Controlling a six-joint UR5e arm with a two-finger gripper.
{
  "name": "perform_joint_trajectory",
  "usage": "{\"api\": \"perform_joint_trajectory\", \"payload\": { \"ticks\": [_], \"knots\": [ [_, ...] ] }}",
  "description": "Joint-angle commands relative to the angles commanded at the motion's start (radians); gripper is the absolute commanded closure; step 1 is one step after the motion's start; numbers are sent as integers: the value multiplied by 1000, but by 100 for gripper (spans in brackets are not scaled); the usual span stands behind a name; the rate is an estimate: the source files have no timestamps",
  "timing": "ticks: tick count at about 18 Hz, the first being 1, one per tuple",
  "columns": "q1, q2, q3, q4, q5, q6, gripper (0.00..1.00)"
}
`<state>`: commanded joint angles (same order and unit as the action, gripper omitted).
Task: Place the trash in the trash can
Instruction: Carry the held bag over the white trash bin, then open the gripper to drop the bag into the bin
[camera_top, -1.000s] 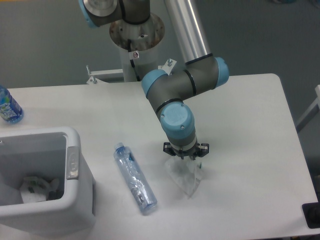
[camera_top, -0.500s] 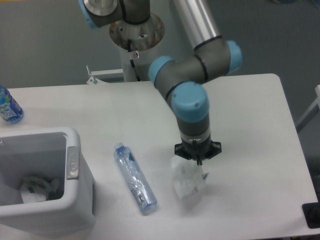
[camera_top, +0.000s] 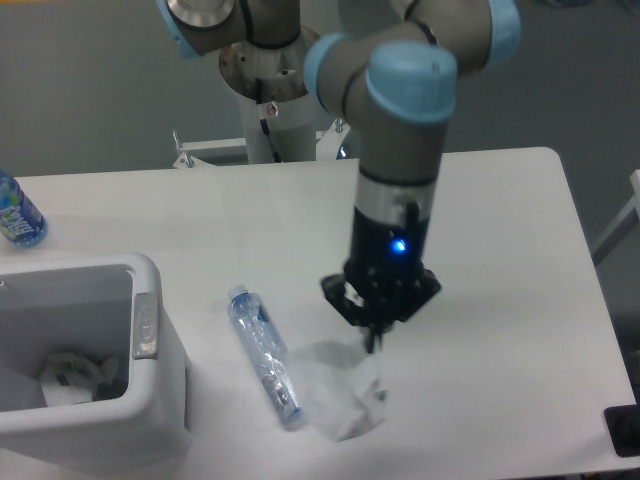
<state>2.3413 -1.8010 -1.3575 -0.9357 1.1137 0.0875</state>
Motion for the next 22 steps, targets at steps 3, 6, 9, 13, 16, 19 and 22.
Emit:
{"api": "perform_joint_trajectory", "payload": {
  "ticks": [3,6,9,13,16,19,22],
  "knots": [
    [-106,17,-14,2,3,-6,100],
    [-207,22,-34,2,8,-6,100],
    [-256,35,-58,2,6,-2,73],
    [-258,38,-64,2,3,-5,0],
    [-247,37,-61,2,2,-5,0],
    [-173,37,-63,2,2,-6,0],
    [-73,29,-64,-8,11,-8,0]
  ]
}}
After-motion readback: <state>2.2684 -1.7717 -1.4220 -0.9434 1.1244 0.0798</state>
